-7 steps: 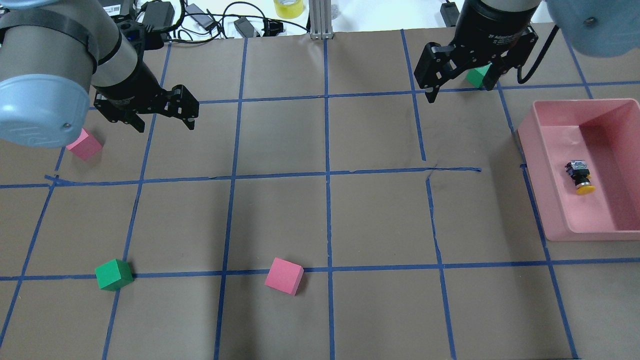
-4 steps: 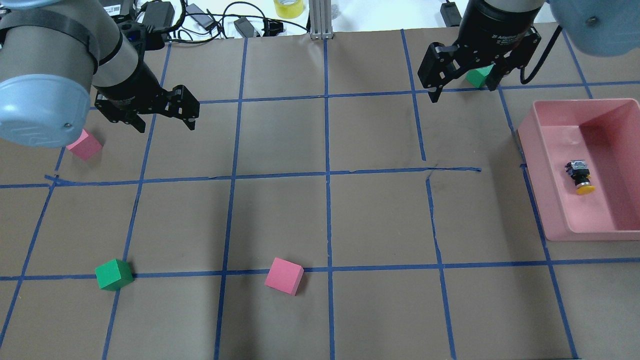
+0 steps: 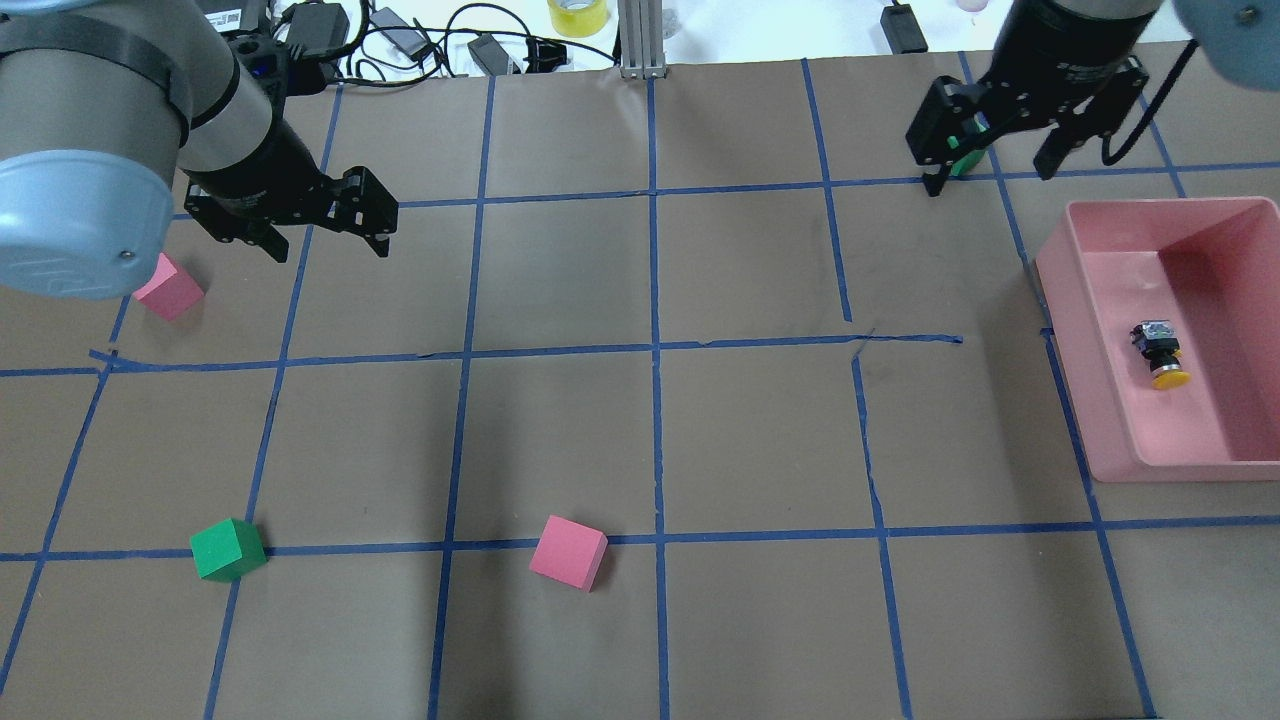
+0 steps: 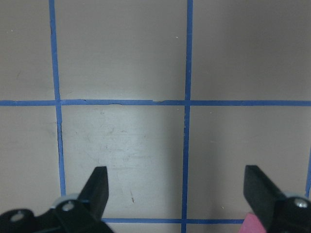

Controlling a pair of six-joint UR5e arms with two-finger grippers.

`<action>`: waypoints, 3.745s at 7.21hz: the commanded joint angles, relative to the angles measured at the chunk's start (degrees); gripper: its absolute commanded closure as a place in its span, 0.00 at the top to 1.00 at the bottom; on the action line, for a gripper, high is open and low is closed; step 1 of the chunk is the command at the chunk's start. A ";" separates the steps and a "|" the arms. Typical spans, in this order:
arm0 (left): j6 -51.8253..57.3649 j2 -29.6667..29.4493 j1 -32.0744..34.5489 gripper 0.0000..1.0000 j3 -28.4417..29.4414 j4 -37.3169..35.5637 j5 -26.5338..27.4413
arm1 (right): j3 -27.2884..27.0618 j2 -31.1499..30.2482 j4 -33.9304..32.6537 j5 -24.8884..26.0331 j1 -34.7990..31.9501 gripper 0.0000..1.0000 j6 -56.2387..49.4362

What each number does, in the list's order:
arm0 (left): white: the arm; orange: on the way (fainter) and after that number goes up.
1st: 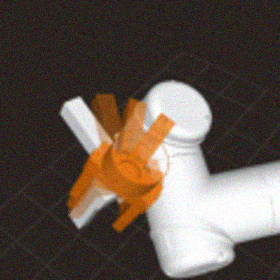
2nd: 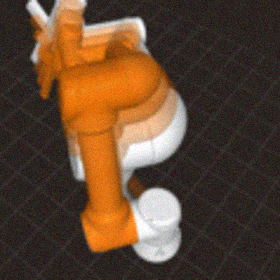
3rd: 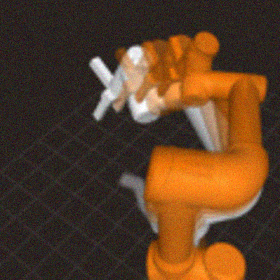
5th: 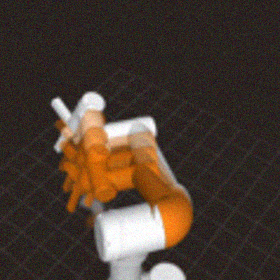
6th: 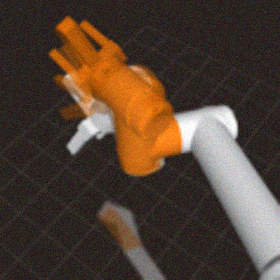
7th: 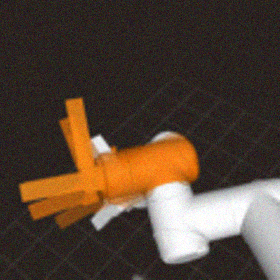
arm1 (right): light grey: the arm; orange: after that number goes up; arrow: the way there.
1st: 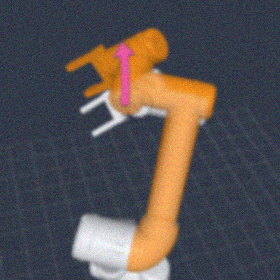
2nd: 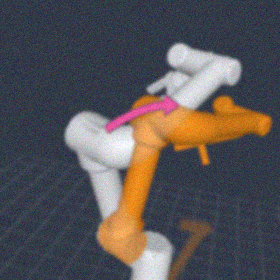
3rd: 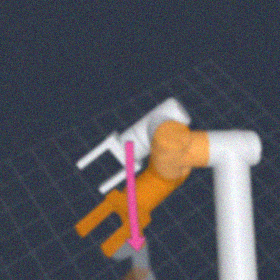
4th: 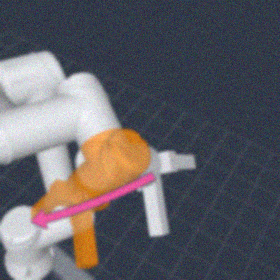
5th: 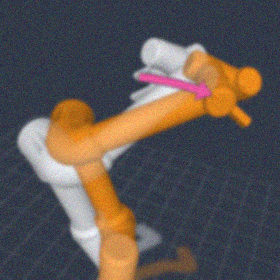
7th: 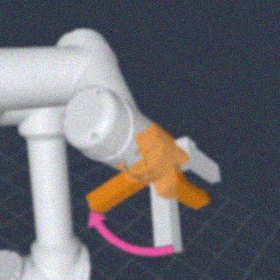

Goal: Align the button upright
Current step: 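Move the right gripper over the pink bin above the button switch, then lower the right gripper and grasp the black button switch, then lift the switch out of the bin and lower it onto the table center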

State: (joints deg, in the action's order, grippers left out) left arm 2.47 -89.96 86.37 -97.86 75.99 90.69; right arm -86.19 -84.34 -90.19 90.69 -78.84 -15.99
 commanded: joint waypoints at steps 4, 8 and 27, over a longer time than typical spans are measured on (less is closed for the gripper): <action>-0.45 1.72 0.03 1.00 0.74 1.97 -0.51 | -18.11 8.48 -33.61 3.62 21.68 0.98 -17.82; -0.62 1.72 -0.06 1.00 0.56 2.32 -0.42 | -19.10 12.35 -34.61 3.62 22.42 0.96 -19.68; 0.17 1.10 0.12 1.00 -0.05 1.62 -0.07 | -8.68 11.41 -20.79 2.65 19.62 0.00 -17.67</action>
State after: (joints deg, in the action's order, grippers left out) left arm 2.71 -88.78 86.47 -97.91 77.54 90.45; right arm -99.75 -70.08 -118.80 93.76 -57.41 -34.45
